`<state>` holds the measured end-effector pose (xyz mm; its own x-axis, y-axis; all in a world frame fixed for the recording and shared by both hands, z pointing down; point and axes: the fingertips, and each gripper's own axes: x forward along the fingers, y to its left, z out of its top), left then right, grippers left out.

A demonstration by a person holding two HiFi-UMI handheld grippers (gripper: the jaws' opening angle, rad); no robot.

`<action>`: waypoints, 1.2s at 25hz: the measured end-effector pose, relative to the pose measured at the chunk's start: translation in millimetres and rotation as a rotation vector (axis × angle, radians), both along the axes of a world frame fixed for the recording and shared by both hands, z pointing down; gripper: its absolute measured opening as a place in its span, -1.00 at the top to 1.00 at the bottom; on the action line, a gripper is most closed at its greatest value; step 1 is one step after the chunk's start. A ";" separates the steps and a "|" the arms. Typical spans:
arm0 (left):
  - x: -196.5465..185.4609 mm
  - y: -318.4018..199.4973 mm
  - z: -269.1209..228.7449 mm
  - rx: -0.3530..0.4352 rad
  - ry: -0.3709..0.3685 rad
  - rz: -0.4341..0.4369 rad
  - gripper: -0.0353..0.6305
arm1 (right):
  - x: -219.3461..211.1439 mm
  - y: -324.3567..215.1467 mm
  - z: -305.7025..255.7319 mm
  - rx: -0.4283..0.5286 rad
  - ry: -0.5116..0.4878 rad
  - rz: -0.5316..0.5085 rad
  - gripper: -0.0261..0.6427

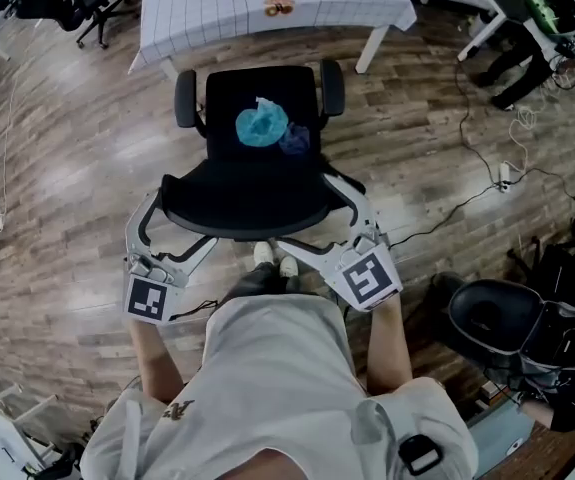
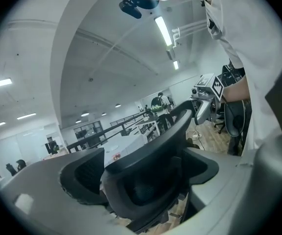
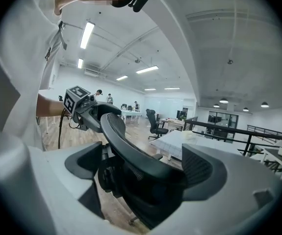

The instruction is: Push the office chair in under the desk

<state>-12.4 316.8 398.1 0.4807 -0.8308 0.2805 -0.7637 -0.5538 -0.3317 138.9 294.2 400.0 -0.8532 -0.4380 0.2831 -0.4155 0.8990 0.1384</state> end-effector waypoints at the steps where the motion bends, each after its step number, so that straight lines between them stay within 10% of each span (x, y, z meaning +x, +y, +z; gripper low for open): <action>1: 1.1 -4.8 0.7 0.004 0.005 0.006 -0.50 | -0.3 -4.2 1.0 -0.004 0.001 0.001 -0.58; 30: -3.1 -52.7 -1.4 0.023 0.096 0.138 -0.50 | -9.9 -41.7 6.1 -0.056 -0.058 0.027 -0.63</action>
